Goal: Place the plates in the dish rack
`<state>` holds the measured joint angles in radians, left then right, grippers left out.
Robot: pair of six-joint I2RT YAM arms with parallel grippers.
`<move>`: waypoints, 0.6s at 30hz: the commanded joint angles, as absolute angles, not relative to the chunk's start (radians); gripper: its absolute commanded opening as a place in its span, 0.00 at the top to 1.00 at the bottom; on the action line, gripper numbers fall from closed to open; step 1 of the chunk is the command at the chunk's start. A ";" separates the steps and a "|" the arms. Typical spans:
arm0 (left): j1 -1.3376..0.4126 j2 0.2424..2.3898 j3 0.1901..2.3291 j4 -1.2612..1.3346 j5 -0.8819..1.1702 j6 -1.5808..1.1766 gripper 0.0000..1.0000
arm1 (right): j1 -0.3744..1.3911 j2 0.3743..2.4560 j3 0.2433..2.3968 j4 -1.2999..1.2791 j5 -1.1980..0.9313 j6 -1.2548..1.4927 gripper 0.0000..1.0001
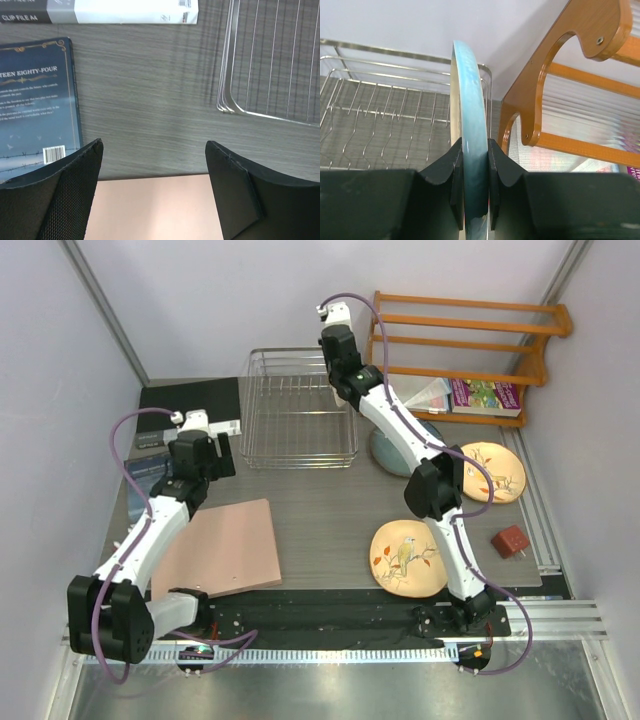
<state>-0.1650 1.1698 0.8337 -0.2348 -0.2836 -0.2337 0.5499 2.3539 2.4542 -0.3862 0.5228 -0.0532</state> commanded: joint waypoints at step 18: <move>-0.158 1.193 0.808 -0.192 -0.224 -0.288 0.17 | 0.557 2.424 2.591 -0.103 0.678 -0.048 0.99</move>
